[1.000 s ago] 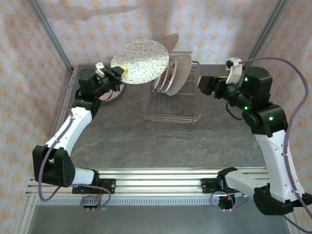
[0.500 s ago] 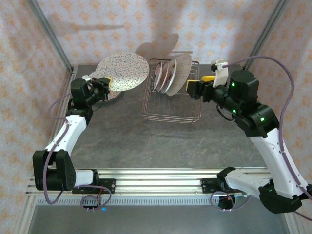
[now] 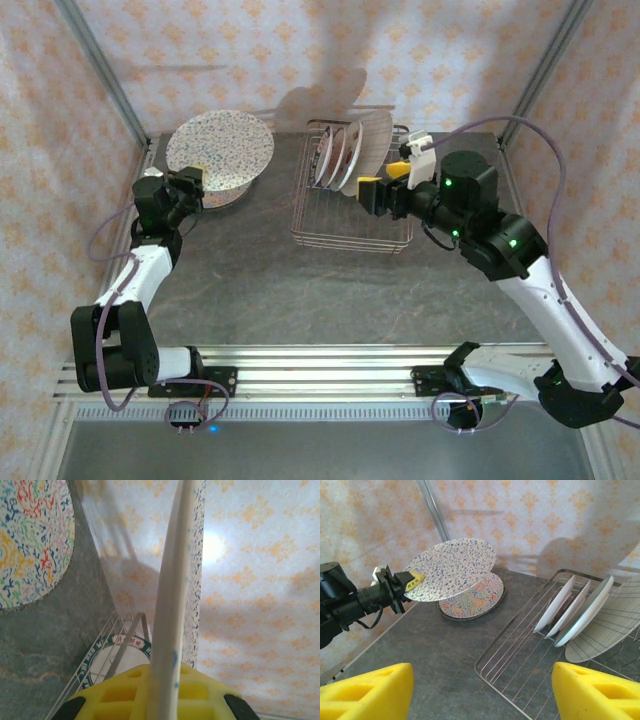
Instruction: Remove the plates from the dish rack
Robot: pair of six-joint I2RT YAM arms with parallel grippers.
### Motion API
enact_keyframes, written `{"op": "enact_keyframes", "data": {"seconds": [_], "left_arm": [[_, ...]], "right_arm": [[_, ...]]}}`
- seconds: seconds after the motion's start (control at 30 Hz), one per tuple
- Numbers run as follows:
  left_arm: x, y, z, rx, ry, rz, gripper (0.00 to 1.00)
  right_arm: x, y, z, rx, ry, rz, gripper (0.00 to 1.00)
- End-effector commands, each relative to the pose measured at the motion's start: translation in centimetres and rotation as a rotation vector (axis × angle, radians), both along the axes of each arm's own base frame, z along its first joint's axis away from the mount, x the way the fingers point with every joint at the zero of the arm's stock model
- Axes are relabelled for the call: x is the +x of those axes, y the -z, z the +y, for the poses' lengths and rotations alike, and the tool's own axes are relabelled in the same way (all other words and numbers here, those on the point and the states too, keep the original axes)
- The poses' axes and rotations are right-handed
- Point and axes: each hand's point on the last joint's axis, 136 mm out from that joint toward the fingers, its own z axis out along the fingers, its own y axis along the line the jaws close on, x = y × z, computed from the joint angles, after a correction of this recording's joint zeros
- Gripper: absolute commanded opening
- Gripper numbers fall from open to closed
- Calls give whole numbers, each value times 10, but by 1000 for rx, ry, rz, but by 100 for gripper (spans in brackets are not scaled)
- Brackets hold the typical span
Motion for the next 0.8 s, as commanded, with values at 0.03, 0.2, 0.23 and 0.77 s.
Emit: {"op": "enact_keyframes", "data": {"seconds": [0.03,0.2,0.23,0.77], "left_arm": [[7,-24,15,51,-41,-127,0],[14,-13,23,65,-71,-117,0],[15,-10,24,68,-75,-115,0],[42,36,56,117,-152,-37,0]], "right_arm": [[4,-2,8,-24,-5,-45,73],[4,-1,15,-26,-17,-43,73],[4,0,16,-26,-20,-43,73],[7,5,20,-24,-24,-36,73]]}}
